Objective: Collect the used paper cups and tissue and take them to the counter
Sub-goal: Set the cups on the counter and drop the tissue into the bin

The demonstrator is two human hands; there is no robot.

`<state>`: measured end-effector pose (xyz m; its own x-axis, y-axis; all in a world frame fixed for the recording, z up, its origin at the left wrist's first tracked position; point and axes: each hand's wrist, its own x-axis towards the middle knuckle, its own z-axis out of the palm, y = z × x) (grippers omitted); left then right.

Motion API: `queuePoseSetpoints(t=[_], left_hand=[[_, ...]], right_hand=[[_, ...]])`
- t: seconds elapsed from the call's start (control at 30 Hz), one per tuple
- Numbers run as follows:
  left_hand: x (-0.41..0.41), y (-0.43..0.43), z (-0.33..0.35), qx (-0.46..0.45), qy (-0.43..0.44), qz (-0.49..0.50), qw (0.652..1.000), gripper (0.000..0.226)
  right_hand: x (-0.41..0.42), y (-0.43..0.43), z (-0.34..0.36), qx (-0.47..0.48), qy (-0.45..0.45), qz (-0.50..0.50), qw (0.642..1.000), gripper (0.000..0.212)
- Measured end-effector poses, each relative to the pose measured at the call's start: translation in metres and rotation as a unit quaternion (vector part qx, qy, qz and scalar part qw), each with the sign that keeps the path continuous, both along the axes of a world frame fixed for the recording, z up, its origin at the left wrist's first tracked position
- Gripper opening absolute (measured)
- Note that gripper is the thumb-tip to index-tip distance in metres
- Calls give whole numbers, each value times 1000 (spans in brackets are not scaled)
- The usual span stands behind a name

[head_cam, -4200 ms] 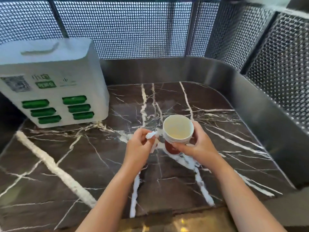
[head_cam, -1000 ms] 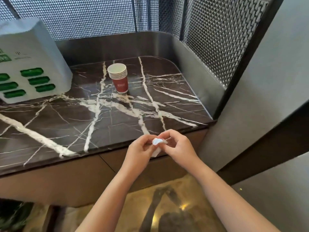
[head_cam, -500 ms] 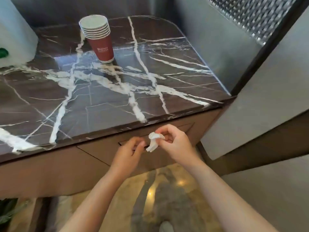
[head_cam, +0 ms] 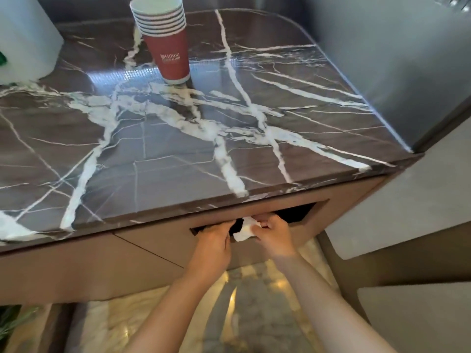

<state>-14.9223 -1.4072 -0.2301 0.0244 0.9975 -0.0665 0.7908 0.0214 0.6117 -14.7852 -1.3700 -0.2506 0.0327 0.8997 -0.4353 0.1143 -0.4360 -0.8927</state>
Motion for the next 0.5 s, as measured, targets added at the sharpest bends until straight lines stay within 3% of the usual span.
queuePoseSetpoints(t=[0.17, 0.3, 0.4, 0.5], left_hand=[[-1, 5, -1, -17, 17, -11, 1000, 45], [1, 5, 3, -10, 3, -2, 1000, 47], [2, 2, 6, -15, -2, -4, 1000, 45], [2, 2, 5, -18, 5, -4, 1000, 43]], right_hand=[[-3, 13, -7, -23, 54, -87, 995, 33], [-4, 8, -10, -51, 56, -60, 995, 13], [-3, 6, -15, -60, 39, -65, 995, 37], [-5, 2, -27, -52, -22, -24, 998, 41]])
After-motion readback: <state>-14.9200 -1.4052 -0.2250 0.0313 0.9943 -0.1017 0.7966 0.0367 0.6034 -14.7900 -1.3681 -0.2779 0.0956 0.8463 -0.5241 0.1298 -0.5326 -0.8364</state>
